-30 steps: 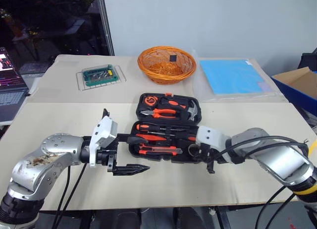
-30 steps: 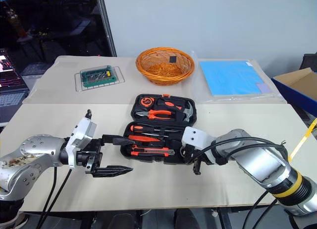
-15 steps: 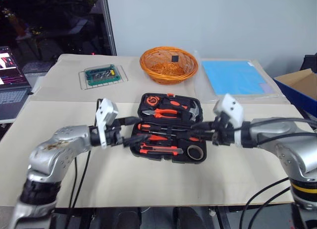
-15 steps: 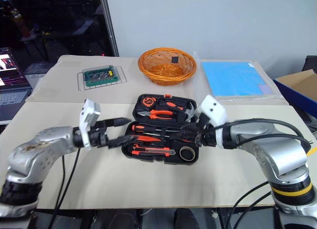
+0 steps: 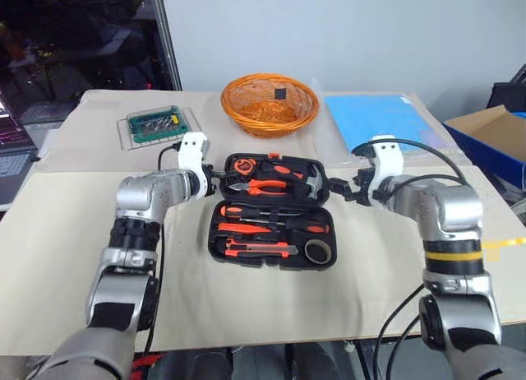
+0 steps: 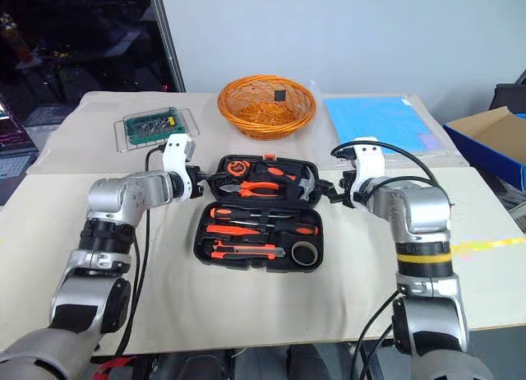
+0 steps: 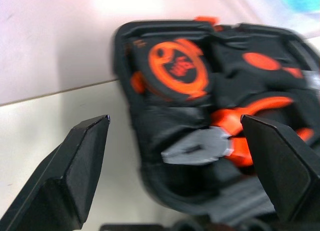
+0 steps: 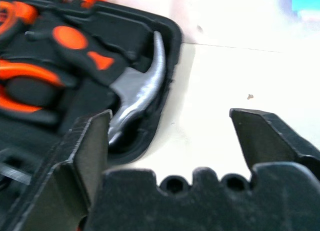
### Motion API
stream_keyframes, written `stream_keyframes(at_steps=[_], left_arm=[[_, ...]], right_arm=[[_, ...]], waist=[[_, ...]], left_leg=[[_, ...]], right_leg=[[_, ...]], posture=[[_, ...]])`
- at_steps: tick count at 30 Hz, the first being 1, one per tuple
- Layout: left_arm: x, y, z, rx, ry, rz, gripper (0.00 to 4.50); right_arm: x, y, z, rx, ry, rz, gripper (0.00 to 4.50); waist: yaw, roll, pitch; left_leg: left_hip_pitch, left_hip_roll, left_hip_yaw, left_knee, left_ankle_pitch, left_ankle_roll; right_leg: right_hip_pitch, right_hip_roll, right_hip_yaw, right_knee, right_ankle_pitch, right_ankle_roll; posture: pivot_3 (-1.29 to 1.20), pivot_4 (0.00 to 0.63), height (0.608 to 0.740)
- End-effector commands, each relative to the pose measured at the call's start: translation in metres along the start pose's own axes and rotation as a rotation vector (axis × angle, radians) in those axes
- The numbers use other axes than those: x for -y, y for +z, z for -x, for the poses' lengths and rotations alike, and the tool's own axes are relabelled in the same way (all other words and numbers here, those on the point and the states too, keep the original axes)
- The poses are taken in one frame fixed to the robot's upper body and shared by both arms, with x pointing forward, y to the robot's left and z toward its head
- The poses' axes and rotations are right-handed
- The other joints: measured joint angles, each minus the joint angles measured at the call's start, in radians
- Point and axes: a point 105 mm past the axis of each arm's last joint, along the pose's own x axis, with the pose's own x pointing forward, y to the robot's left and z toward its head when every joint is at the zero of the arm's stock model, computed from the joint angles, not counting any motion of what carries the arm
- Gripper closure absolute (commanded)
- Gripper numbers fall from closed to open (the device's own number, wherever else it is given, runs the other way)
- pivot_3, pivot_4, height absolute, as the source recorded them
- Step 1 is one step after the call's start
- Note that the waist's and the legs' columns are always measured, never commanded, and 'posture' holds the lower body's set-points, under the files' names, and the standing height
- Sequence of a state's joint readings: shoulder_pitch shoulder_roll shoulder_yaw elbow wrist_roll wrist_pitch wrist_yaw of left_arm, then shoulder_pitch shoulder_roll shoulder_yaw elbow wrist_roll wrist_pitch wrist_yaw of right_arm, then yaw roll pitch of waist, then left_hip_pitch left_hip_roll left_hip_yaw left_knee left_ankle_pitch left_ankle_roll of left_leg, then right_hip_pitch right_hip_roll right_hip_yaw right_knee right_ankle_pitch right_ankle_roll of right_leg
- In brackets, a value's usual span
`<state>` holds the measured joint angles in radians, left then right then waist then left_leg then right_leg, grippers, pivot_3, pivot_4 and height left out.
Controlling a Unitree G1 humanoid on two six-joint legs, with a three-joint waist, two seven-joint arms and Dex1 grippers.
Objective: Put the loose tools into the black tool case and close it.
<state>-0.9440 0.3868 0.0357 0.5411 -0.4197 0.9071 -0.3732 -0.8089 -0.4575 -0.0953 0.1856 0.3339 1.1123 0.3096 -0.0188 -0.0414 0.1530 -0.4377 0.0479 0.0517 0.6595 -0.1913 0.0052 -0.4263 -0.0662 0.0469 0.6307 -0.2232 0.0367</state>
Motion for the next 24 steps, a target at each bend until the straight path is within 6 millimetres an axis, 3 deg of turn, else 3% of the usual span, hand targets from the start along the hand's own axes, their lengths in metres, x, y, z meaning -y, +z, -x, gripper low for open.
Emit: stream_keyframes(at_steps=[1, 2, 7, 8, 11, 12, 13, 18, 22, 24], left_arm=[[0.0, 0.012, -0.011, 0.013, 0.019, -0.005, 0.52], [0.0, 0.012, -0.013, 0.011, 0.017, 0.0, 0.74], [-0.004, 0.011, -0.016, 0.001, 0.002, 0.044, 2.82], [-0.004, 0.011, -0.016, 0.001, -0.009, 0.055, 3.04], [0.011, 0.021, -0.014, 0.038, -0.102, 0.1, 4.29], [0.015, 0.024, -0.013, 0.047, -0.126, 0.108, 4.5], [0.017, 0.026, -0.013, 0.048, -0.133, 0.106, 4.5], [0.019, 0.021, -0.013, 0.016, -0.148, 0.079, 4.5], [0.017, 0.026, -0.011, 0.065, -0.197, 0.025, 4.5], [0.029, 0.038, 0.0, 0.155, -0.296, -0.066, 4.5]], right_arm=[[0.003, 0.016, -0.011, 0.048, 0.001, -0.04, 0.7], [0.001, 0.014, -0.015, 0.037, 0.011, -0.05, 0.94], [-0.002, 0.004, -0.03, -0.017, 0.047, -0.051, 2.73], [-0.002, 0.002, -0.031, -0.029, 0.049, -0.05, 2.95], [-0.003, -0.003, -0.031, -0.053, 0.08, -0.047, 4.02], [-0.002, -0.004, -0.03, -0.054, 0.083, -0.046, 4.29], [-0.001, -0.004, -0.029, -0.054, 0.085, -0.046, 4.48], [-0.001, 0.002, -0.025, -0.026, 0.125, -0.026, 4.48], [-0.011, 0.028, -0.026, 0.128, 0.159, -0.004, 4.48], [-0.02, 0.05, -0.019, 0.278, 0.139, 0.157, 4.48]], waist=[[0.001, 0.0, 0.0], [0.001, 0.0, 0.0], [0.001, 0.0, 0.0], [0.0, 0.0, 0.0], [-0.002, 0.0, 0.0], [-0.003, 0.0, 0.0], [-0.002, 0.0, 0.0], [0.003, 0.0, 0.0], [0.001, 0.0, 0.0], [-0.003, 0.001, 0.001]], left_leg=[[0.0, 0.0, 0.0, 0.0, 0.0, 0.0], [0.0, 0.0, 0.0, 0.0, 0.0, 0.0], [-0.002, 0.0, 0.0, 0.0, 0.0, 0.0], [-0.002, -0.001, 0.0, 0.0, 0.0, 0.0], [-0.002, -0.001, 0.0, 0.0, 0.0, 0.0], [-0.002, -0.001, 0.0, 0.0, 0.0, 0.0], [-0.002, 0.0, -0.001, 0.0, 0.0, 0.0], [-0.002, -0.001, -0.001, 0.0, 0.0, -0.001], [-0.003, -0.001, -0.001, 0.0, 0.0, -0.001], [-0.003, -0.001, -0.001, 0.0, 0.0, -0.001]], right_leg=[[0.0, 0.0, 0.0, 0.0, 0.0, 0.0], [0.0, 0.0, 0.0, 0.0, 0.0, 0.0], [0.0, -0.001, -0.001, -0.002, 0.0, 0.001], [0.0, -0.001, -0.001, -0.002, 0.0, 0.001], [0.0, -0.001, -0.001, -0.001, 0.001, 0.001], [0.0, -0.001, -0.001, 0.0, 0.001, 0.001], [0.0, -0.001, -0.001, 0.0, 0.001, 0.001], [0.0, -0.001, -0.001, -0.001, 0.001, 0.002], [0.0, -0.002, -0.002, -0.001, 0.001, 0.002], [-0.001, -0.002, -0.002, -0.001, 0.001, 0.002]], posture=[[0.0, 0.15, 0.74], [0.0, 0.15, 0.74], [0.0, 0.15, 0.74], [0.0, 0.15, 0.74], [0.0, 0.15, 0.74], [0.0, 0.15, 0.74], [0.0, 0.15, 0.74], [0.0, 0.15, 0.74], [0.0, 0.15, 0.74], [0.0, 0.15, 0.74]])
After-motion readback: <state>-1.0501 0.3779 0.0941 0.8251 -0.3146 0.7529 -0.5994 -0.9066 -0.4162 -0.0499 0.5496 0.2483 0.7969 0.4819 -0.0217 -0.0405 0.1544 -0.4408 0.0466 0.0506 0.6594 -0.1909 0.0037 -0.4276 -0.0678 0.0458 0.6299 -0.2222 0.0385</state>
